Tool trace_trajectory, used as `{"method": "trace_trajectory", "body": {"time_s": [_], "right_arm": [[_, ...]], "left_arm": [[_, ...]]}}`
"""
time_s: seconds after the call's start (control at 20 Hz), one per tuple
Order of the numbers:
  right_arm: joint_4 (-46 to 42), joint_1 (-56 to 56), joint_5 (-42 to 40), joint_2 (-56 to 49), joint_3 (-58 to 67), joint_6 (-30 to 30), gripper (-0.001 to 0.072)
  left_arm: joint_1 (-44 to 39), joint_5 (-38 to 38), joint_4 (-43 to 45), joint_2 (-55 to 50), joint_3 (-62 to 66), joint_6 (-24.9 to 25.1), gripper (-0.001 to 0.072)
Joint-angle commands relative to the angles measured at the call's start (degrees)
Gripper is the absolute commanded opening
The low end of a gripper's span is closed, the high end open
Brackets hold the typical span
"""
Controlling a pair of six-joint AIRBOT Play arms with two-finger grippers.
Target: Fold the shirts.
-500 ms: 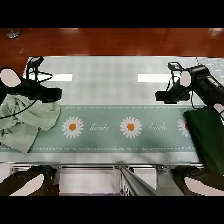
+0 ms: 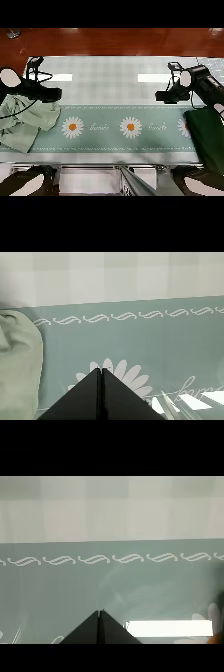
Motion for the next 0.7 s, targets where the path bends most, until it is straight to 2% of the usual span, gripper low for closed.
{"method": "trace_trajectory", "body": {"time_s": [0.0,0.1,0.2,0.25,0.3,0.35,0.4,0.5,0.55,0.65], "right_arm": [[0.02,0.04,-0.02,-0.02,0.04,0.02,0.0018],[0.04,0.04,-2.73,-0.02,0.04,0.04,0.0017],[0.37,0.04,-3.74,-0.09,0.02,0.02,0.0019],[0.02,0.04,-4.48,-0.09,0.02,0.31,0.0043],[-0.83,0.04,-5.22,-0.09,0.02,0.46,0.0335],[-1.84,0.04,-5.75,-0.11,0.02,0.20,0.0633],[-2.51,0.02,-6.54,-0.09,0.02,-0.17,0.0633],[-2.49,0.04,-4.31,-0.09,0.02,-5.01,0.0631],[-2.47,0.04,-2.67,-0.09,0.02,-5.29,0.0631],[-1.38,0.07,-0.15,-0.09,0.02,-5.16,0.0622]], "left_arm": [[-0.04,0.94,-0.02,-0.13,-0.04,-0.02,0.0025],[-0.04,4.96,0.00,-0.52,-0.04,-0.02,0.0025],[-0.02,5.84,0.33,-0.61,-0.04,0.02,0.0028],[-0.02,8.33,1.81,-0.70,-0.02,0.00,0.0124],[-0.02,10.84,4.11,-0.74,-0.02,0.02,0.0552],[0.09,13.55,7.67,-0.85,0.13,0.09,0.0704],[0.48,15.52,13.40,-0.87,0.66,-0.20,0.0703],[3.87,20.61,25.22,-0.87,1.29,-6.56,0.0702],[7.23,22.91,28.89,-1.11,1.33,-10.38,0.0702],[15.23,22.38,29.94,-3.48,1.31,-13.16,0.0701]]}}
